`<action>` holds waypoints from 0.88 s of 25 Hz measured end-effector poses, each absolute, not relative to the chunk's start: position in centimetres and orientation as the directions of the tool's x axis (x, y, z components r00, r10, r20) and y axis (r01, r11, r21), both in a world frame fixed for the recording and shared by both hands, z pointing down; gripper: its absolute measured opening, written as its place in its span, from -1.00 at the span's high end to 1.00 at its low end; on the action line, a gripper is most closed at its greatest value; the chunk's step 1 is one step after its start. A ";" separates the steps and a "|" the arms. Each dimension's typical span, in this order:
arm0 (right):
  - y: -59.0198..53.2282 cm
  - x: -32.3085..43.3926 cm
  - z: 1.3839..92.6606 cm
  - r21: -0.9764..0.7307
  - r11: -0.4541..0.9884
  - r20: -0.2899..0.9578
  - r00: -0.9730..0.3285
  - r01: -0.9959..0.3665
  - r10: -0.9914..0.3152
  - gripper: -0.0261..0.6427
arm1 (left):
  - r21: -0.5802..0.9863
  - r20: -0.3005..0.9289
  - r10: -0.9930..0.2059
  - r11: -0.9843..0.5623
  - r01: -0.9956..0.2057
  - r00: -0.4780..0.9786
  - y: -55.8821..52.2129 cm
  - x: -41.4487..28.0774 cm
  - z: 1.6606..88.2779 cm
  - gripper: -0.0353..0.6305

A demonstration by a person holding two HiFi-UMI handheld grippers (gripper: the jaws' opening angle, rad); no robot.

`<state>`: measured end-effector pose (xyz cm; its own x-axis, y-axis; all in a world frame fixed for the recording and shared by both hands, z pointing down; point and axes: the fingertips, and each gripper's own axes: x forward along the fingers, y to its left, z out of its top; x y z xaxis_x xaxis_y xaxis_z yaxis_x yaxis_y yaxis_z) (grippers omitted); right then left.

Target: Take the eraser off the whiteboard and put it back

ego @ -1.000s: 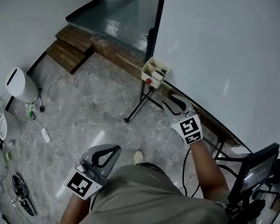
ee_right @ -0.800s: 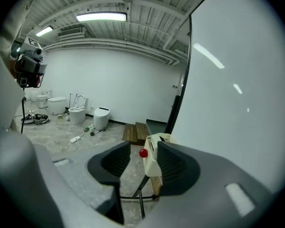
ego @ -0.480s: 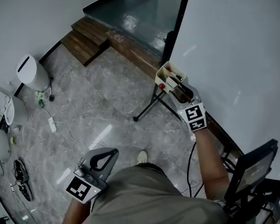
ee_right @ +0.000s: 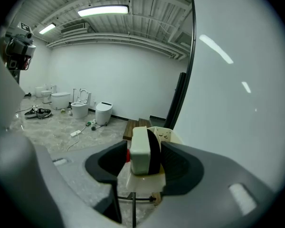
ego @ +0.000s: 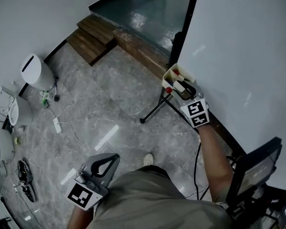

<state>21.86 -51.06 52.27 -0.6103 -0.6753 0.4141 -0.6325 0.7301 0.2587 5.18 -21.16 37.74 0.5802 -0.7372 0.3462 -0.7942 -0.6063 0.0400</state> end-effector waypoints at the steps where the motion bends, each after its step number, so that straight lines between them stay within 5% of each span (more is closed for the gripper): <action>1: -51.3 21.8 52.5 0.251 0.732 0.415 -0.612 -0.634 -0.673 0.29 | 0.038 0.348 -0.738 -0.606 -0.795 0.579 -21.3 5.2 37.7 0.88; 22: -49.4 21.0 49.0 0.277 0.672 0.327 -0.590 -0.687 -0.738 0.44 | 0.037 0.321 -0.742 -0.611 -0.790 0.589 -18.4 2.3 37.5 0.88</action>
<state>21.05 -49.40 49.01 -0.5900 -0.7380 0.3275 -0.6867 0.6720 0.2772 2.27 -18.43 37.46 0.5887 -0.7418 0.3213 -0.7905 -0.6114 0.0369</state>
